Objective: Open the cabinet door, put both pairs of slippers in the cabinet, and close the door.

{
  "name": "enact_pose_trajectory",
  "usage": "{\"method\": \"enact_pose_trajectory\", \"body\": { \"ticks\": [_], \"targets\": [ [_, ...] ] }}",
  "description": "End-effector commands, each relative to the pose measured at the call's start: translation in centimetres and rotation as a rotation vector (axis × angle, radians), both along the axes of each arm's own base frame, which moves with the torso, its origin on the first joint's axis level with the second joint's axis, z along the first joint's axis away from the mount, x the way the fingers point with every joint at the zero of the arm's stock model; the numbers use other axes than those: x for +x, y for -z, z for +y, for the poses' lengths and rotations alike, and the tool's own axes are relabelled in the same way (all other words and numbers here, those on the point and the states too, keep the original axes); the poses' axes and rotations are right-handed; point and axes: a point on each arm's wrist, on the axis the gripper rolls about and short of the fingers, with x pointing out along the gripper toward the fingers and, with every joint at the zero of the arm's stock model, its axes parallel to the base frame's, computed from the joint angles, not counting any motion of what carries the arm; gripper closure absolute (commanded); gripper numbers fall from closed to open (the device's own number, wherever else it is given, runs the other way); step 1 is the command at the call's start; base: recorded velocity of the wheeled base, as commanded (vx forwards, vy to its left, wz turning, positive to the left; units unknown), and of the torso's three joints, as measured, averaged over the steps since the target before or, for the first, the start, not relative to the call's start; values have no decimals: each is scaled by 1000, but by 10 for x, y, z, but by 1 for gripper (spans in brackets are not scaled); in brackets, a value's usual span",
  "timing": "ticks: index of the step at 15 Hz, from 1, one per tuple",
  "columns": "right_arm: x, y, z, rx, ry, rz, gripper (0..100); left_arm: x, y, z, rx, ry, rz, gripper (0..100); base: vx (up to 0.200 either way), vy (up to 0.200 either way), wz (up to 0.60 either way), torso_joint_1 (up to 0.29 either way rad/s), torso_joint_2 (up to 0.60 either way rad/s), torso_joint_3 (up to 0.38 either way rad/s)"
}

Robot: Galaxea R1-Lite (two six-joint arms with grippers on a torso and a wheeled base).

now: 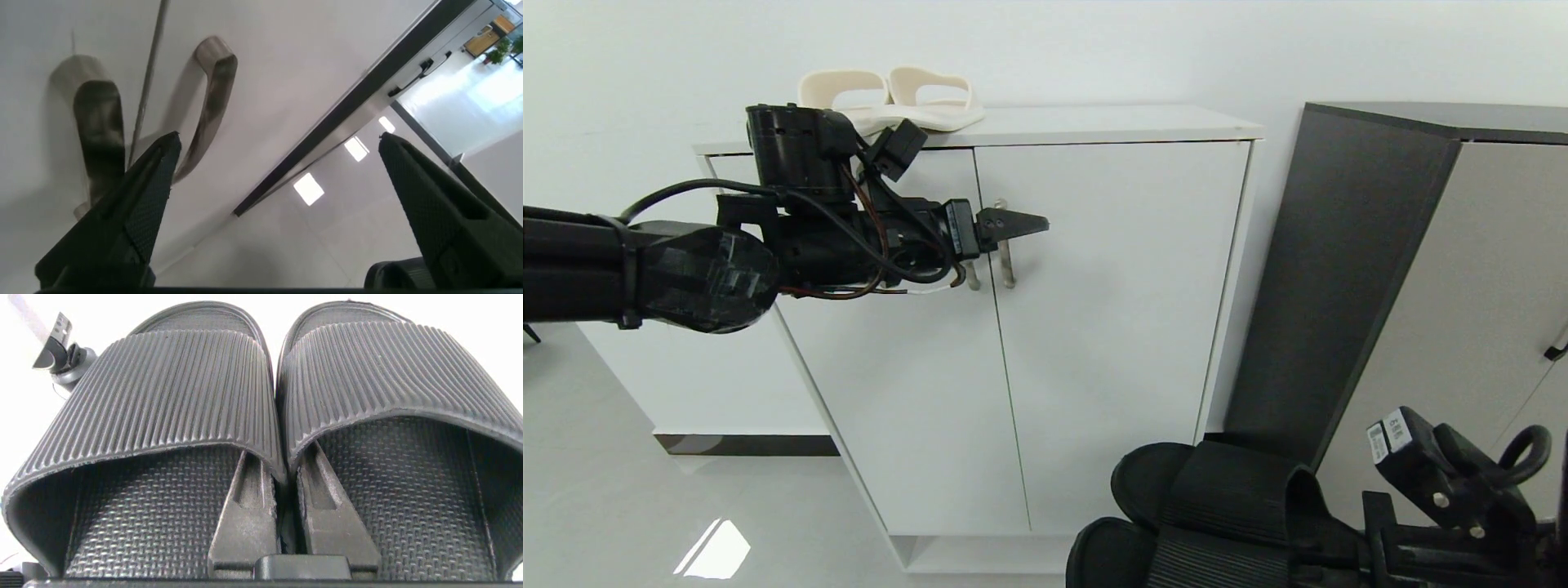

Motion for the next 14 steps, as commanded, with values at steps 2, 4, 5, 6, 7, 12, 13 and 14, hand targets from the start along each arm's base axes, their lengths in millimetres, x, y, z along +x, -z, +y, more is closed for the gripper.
{"method": "enact_pose_trajectory", "body": {
  "ticks": [2,4,5,6,7,12,13,14],
  "targets": [
    [2,1,2,-5,-1,5,100,1,1,0,1,1,3,0,0,0,0,0,0,0],
    [2,2,2,-7,-1,7,100,1,2,0,1,2,4,100,0,0,0,0,0,0],
    [2,1,2,-5,-1,5,100,0,2,0,2,2,6,100,0,0,0,0,0,0],
    [2,0,2,-3,-1,3,100,0,3,-1,4,2,7,100,0,0,0,0,0,0],
    [2,1,2,-4,-1,4,100,-2,3,0,6,3,9,100,0,0,0,0,0,0],
    [0,1,1,1,-24,8,100,-47,1,5,6,35,-57,100,0,0,0,0,0,0],
    [-1,2,1,3,-50,14,100,-72,-1,9,1,51,-59,100,0,0,0,0,0,0],
    [-2,3,0,-5,-56,5,100,-92,1,13,1,65,-55,100,0,0,0,0,0,0]
  ]
}}
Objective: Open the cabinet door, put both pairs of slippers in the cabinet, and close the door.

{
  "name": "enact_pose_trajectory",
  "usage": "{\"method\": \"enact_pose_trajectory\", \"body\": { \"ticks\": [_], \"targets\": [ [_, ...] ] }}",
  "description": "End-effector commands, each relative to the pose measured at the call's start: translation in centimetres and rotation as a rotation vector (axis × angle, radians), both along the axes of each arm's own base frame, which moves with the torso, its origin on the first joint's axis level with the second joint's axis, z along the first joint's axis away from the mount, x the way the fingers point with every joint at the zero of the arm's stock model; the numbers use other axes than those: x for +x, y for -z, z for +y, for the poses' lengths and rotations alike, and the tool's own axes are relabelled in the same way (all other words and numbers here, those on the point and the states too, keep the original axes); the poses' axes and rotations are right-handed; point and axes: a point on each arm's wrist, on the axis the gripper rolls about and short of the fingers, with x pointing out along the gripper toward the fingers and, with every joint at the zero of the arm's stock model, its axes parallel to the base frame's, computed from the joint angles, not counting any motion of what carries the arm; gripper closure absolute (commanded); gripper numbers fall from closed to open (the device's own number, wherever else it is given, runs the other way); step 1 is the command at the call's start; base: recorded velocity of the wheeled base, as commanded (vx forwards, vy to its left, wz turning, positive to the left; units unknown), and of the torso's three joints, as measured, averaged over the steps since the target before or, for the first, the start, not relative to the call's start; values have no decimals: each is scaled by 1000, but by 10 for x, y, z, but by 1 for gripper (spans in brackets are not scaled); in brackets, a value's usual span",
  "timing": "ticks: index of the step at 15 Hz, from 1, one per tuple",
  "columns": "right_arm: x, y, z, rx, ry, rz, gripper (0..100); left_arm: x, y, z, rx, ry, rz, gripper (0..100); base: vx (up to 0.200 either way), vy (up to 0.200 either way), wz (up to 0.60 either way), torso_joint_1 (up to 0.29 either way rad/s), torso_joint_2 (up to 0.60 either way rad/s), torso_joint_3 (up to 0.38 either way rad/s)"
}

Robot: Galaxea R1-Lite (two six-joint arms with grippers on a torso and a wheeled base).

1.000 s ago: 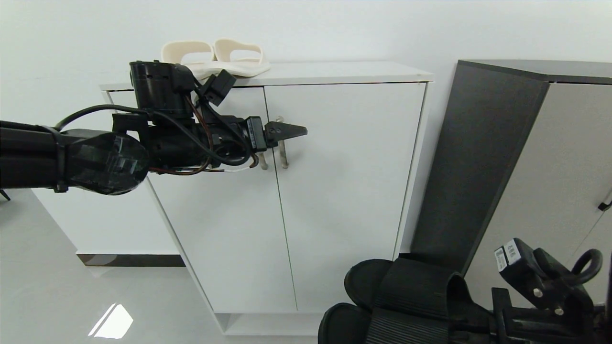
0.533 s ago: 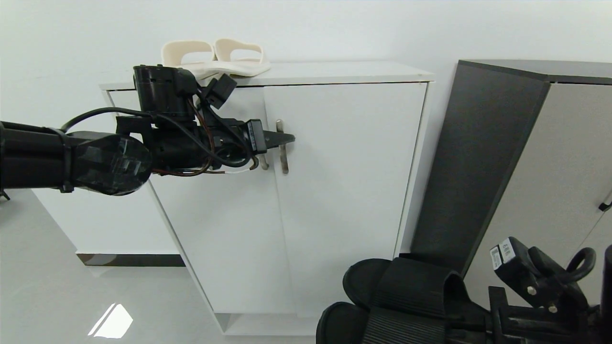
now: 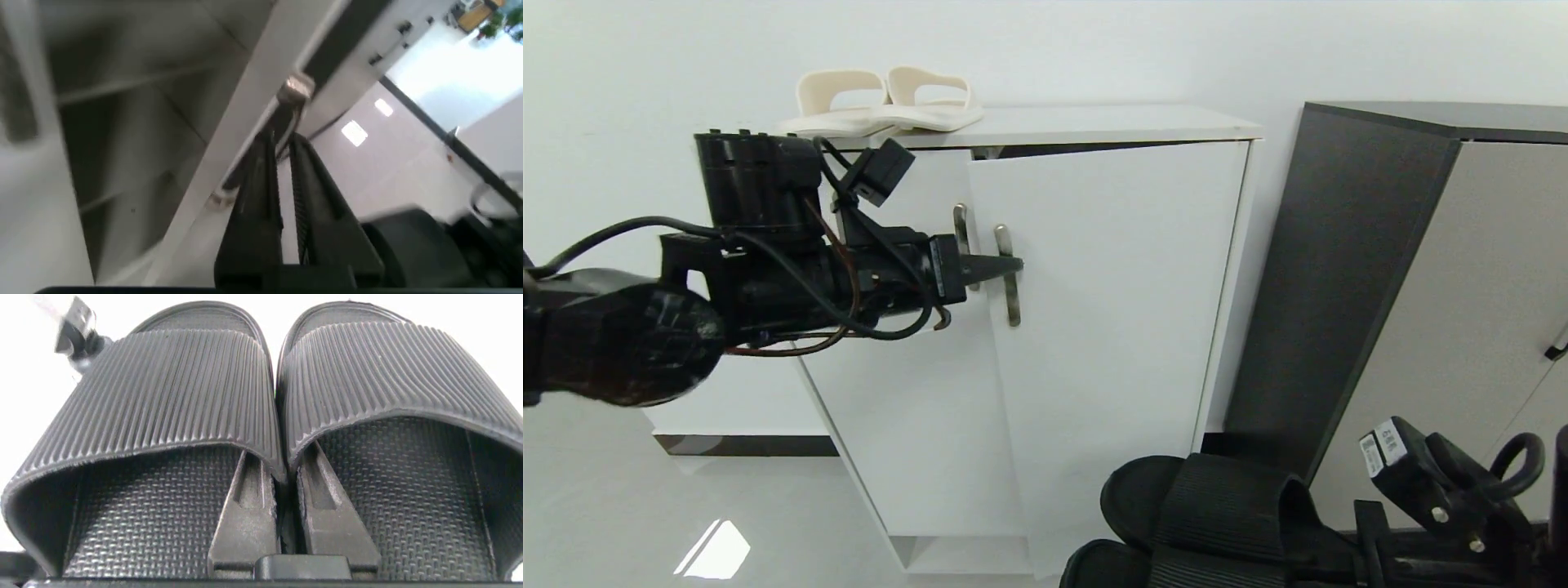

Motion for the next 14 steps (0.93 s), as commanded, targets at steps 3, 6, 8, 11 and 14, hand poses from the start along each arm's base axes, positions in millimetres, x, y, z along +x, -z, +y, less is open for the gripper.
{"method": "enact_pose_trajectory", "body": {
  "ticks": [3,6,8,11,14],
  "targets": [
    [-4,0,-4,-10,-21,-38,100,-94,-9,27,-29,32,-67,100,0,0,0,0,0,0],
    [-19,-9,-14,62,-148,-55,100,-113,-9,36,-39,21,-85,100,0,0,0,0,0,0],
    [-25,-12,-19,89,-196,-62,100,-98,-11,32,-68,10,-39,100,0,0,0,0,0,0],
    [-30,-15,-22,99,-208,-72,100,-50,-2,18,-61,-40,-28,100,0,0,0,0,0,0],
    [-32,-15,-23,95,-216,-67,100,-3,5,2,-60,-93,-38,100,0,0,0,0,0,0]
  ]
}}
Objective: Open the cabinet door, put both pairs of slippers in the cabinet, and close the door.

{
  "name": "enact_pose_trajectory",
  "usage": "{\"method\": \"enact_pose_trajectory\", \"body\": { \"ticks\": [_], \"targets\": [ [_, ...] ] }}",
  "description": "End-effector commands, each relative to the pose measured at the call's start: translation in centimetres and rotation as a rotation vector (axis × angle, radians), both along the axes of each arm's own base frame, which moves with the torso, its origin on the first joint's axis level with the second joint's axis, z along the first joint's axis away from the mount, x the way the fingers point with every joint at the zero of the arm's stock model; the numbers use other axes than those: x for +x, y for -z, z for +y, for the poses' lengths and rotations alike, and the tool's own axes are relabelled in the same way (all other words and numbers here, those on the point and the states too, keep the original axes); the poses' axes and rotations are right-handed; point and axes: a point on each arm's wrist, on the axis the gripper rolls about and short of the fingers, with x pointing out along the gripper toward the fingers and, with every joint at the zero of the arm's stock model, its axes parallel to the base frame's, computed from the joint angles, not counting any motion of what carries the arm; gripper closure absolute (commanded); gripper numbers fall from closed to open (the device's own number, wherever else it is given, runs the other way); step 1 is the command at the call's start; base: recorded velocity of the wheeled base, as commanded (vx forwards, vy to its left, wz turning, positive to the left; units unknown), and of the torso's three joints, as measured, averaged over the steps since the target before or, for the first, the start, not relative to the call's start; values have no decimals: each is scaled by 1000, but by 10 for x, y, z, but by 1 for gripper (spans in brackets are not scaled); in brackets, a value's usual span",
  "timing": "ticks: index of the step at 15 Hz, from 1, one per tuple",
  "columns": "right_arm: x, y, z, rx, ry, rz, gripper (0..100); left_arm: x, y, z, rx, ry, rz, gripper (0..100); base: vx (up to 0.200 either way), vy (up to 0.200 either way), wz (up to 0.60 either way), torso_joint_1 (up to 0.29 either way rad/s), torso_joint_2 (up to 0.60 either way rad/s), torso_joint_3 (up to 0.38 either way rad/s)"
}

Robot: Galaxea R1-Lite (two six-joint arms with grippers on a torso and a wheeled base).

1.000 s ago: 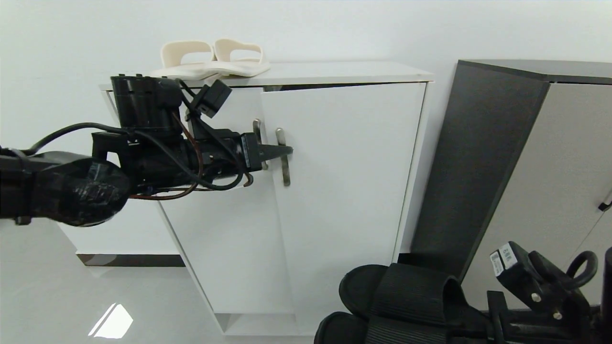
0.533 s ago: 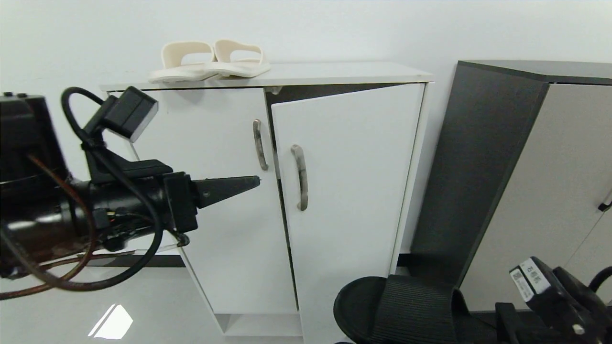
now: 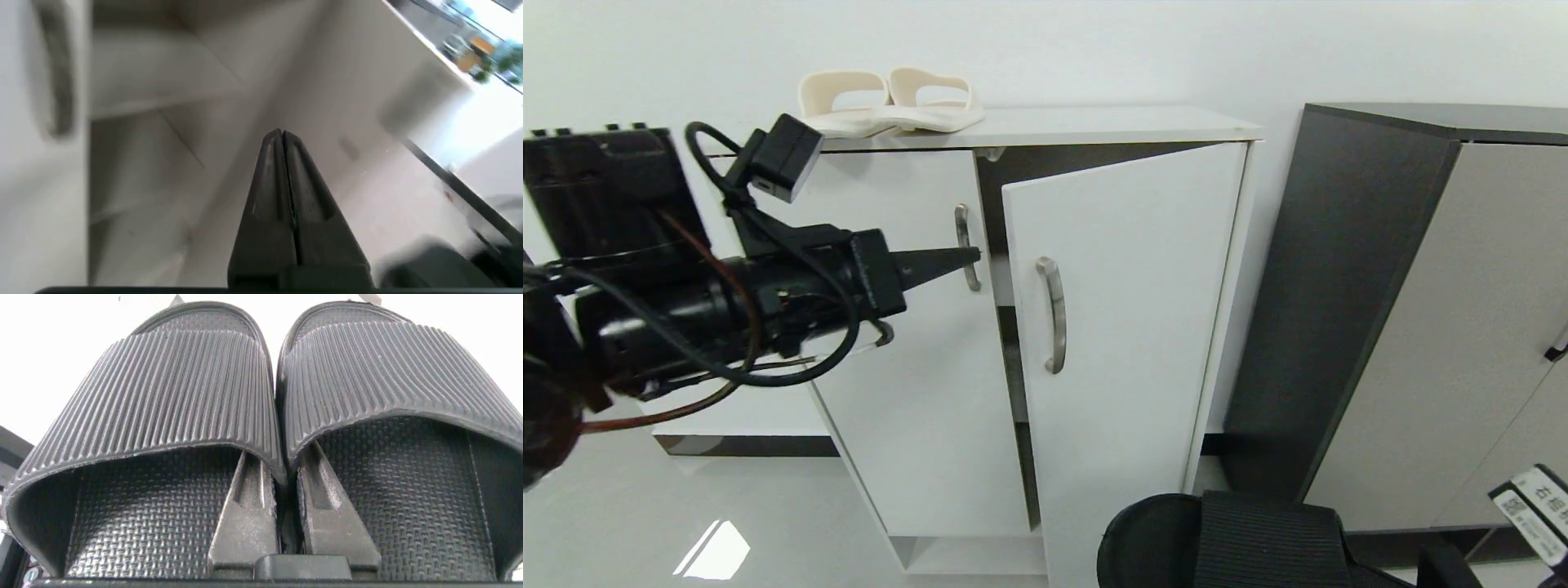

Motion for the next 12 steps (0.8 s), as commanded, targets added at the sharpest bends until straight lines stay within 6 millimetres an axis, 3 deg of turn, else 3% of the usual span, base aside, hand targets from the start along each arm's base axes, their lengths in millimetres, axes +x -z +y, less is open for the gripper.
{"method": "enact_pose_trajectory", "body": {
  "ticks": [1,5,7,10,12],
  "targets": [
    [-2,-2,-2,12,-3,-10,100,53,18,-18,17,-56,43,100,0,0,0,0,0,0],
    [-2,1,-1,-19,-5,14,100,62,29,-37,23,-22,56,100,0,0,0,0,0,0],
    [-7,2,0,-36,-35,27,100,56,27,-45,-9,5,59,100,-200,0,0,10,2,5],
    [-10,0,-1,-26,-48,18,100,22,38,-64,-29,78,26,100,-200,0,0,2,2,-1],
    [-11,0,-2,-22,-48,11,100,-21,36,-78,-35,182,15,100,-200,0,0,2,7,5]
  ]
}}
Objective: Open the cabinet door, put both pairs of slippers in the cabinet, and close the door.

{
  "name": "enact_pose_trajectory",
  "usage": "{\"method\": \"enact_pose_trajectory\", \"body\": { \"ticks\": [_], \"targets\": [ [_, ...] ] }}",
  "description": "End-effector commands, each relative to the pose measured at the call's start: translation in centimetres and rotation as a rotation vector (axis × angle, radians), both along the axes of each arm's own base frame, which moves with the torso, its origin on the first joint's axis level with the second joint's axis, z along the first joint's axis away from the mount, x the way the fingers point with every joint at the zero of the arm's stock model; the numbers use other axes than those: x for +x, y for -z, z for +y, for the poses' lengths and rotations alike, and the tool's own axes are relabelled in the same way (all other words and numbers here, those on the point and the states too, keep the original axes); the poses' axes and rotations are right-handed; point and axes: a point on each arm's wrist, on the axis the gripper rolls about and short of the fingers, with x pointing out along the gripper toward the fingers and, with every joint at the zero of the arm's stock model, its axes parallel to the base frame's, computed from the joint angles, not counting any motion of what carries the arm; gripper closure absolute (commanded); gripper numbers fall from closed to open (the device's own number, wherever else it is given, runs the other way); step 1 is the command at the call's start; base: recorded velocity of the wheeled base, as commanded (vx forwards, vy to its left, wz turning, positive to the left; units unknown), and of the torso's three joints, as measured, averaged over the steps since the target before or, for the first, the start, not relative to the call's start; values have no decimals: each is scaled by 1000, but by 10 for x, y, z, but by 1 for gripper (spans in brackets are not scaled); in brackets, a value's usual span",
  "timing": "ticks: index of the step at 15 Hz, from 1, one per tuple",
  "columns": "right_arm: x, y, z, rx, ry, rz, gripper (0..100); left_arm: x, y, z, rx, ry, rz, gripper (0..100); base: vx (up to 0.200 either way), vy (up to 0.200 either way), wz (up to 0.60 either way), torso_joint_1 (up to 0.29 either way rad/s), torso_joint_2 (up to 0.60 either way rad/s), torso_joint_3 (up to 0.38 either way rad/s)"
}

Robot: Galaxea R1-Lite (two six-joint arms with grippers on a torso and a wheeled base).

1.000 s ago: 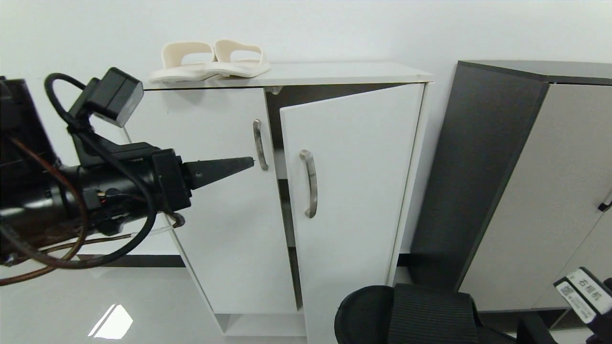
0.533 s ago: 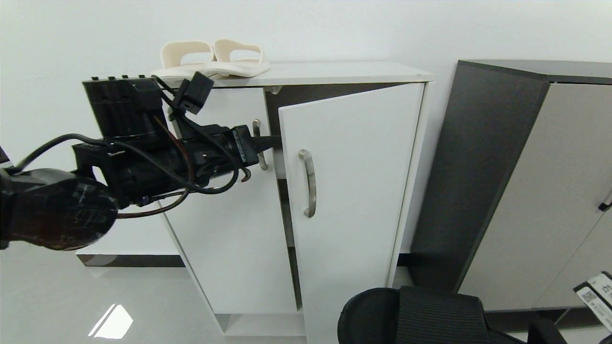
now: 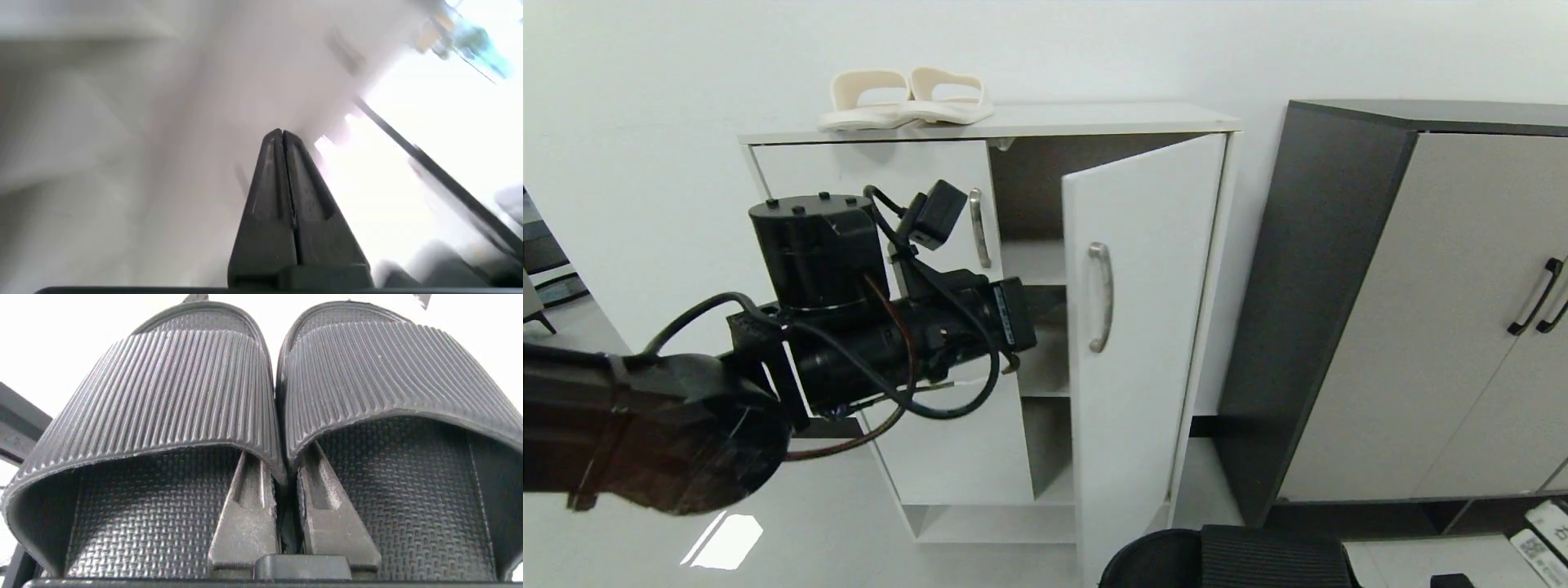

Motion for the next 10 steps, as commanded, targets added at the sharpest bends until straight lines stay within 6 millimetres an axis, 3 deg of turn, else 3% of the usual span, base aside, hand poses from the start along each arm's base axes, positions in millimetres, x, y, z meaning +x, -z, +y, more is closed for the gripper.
{"method": "enact_pose_trajectory", "body": {
  "ticks": [1,4,7,8,10],
  "targets": [
    [-1,-1,-1,6,-1,-6,100,-44,0,-7,2,102,-9,100,0,0,0,0,0,0],
    [2,-2,2,2,7,-4,100,-33,-1,10,-3,27,-17,100,0,0,0,0,0,0],
    [19,-10,18,-16,173,18,100,-36,-9,34,1,-139,-62,100,0,0,0,0,0,0],
    [27,-14,28,-16,287,43,100,-44,-15,46,8,-325,-85,100,0,0,0,0,0,0],
    [28,-18,32,-5,332,56,100,-62,-18,62,27,-500,-106,100,0,0,0,0,0,0]
  ]
}}
